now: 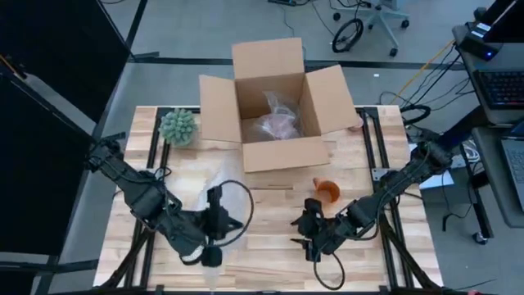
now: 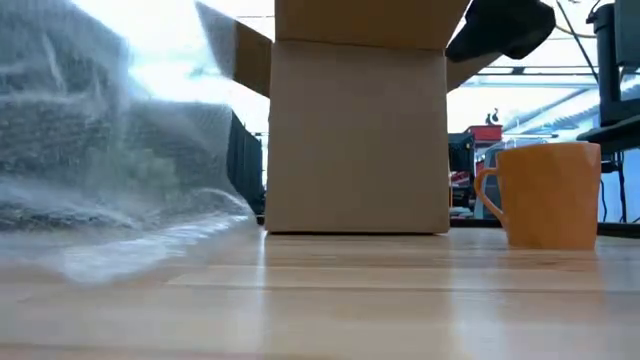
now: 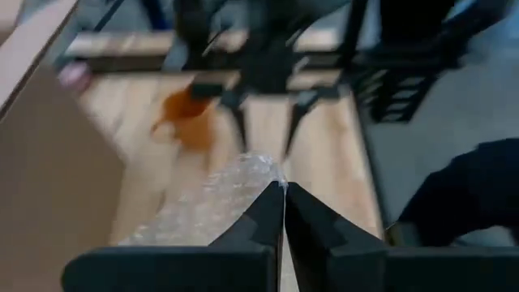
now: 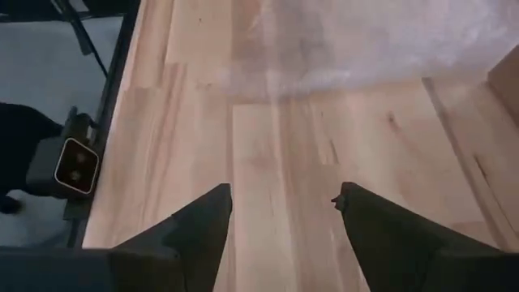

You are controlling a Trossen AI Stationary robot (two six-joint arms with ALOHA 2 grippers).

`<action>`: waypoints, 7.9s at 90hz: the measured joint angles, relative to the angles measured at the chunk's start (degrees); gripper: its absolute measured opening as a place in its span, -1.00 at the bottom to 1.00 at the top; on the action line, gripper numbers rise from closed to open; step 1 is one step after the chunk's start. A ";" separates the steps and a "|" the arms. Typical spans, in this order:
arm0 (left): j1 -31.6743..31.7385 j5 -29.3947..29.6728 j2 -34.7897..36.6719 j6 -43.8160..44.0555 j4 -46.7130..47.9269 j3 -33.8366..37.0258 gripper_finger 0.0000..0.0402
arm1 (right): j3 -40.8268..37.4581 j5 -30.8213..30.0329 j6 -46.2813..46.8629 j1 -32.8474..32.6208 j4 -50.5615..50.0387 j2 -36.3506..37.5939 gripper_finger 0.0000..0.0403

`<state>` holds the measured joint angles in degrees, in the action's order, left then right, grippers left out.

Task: Wrap mug
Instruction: Prepare the left bubble wrap, then wrap the orange mug with the left bubble wrap

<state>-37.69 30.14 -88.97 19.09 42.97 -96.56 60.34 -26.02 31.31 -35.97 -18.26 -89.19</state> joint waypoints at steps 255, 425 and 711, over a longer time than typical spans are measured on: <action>0.56 -2.36 1.01 34.38 26.81 7.81 -1.00 | -0.22 23.67 7.71 -1.25 -12.09 -13.91 0.08; 4.89 -19.46 -3.91 40.64 -8.10 46.25 -0.06 | 1.11 26.59 10.33 -3.85 -22.67 -13.36 0.08; 0.21 -5.80 0.13 32.87 -9.59 38.65 -0.06 | 33.60 19.78 -6.75 20.53 -29.18 -28.71 -0.84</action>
<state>-37.47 24.34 -88.84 51.97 33.37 -57.91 93.93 -6.25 24.56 -15.44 -47.44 -117.90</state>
